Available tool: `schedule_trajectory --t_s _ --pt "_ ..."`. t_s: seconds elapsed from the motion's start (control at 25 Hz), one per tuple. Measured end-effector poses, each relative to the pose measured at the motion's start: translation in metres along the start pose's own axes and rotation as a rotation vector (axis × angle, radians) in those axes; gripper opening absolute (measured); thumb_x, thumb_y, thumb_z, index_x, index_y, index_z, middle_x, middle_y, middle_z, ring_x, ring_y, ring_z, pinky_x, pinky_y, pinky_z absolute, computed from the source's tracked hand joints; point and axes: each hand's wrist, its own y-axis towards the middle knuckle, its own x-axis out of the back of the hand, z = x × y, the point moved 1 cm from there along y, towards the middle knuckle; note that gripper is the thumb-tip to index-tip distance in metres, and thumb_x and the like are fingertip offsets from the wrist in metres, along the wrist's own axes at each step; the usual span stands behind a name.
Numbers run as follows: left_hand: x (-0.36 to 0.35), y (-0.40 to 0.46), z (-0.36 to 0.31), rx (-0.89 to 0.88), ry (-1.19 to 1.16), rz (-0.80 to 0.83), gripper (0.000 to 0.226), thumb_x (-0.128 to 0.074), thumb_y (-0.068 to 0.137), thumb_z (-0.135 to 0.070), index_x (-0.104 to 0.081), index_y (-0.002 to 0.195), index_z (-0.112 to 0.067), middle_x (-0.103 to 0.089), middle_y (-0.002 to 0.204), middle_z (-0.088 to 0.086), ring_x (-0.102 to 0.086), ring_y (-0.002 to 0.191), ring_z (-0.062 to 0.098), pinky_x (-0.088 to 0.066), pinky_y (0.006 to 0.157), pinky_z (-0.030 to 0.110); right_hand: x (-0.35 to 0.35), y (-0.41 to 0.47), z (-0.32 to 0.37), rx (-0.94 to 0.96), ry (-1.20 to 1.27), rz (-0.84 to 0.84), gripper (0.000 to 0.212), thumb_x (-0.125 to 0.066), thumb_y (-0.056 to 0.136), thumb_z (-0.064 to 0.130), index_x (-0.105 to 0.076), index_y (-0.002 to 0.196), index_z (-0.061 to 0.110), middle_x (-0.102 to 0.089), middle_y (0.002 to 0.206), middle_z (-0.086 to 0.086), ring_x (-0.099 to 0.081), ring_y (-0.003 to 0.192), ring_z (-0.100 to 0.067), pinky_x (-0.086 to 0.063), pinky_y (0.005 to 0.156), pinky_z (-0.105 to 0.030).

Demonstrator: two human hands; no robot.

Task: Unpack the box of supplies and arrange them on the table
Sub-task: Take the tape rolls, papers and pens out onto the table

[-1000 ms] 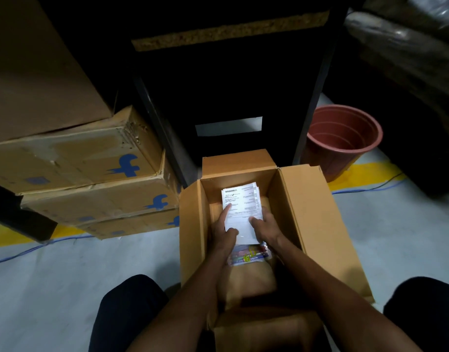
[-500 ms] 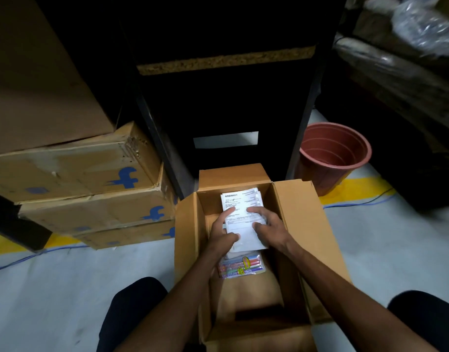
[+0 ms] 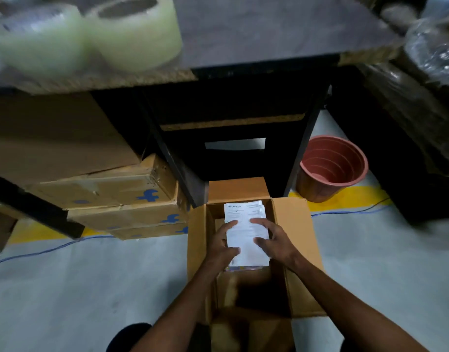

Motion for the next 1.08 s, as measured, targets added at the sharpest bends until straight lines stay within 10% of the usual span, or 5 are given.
schedule_trajectory --t_s 0.6,1.08 --pt "0.013 -0.196 -0.303 -0.072 0.080 -0.130 0.052 -0.071 0.083 0.006 -0.059 0.127 -0.019 -0.057 0.134 0.005 -0.058 0.120 0.019 -0.055 0.081 0.017 0.035 -0.164 0.338 -0.077 -0.091 -0.110 0.046 -0.071 0.084 0.012 -0.064 0.124 0.033 -0.057 0.136 0.005 -0.056 0.123 -0.017 -0.057 0.093 -0.045" --pt "0.019 -0.195 -0.421 -0.199 0.056 -0.149 0.057 -0.070 0.082 0.006 -0.060 0.130 -0.021 -0.055 0.136 -0.001 -0.056 0.121 0.012 -0.056 0.086 0.022 0.072 -0.152 0.468 0.052 -0.096 -0.152 0.052 -0.072 0.079 0.002 -0.068 0.120 0.032 -0.060 0.131 0.010 -0.061 0.118 -0.011 -0.058 0.092 -0.042"
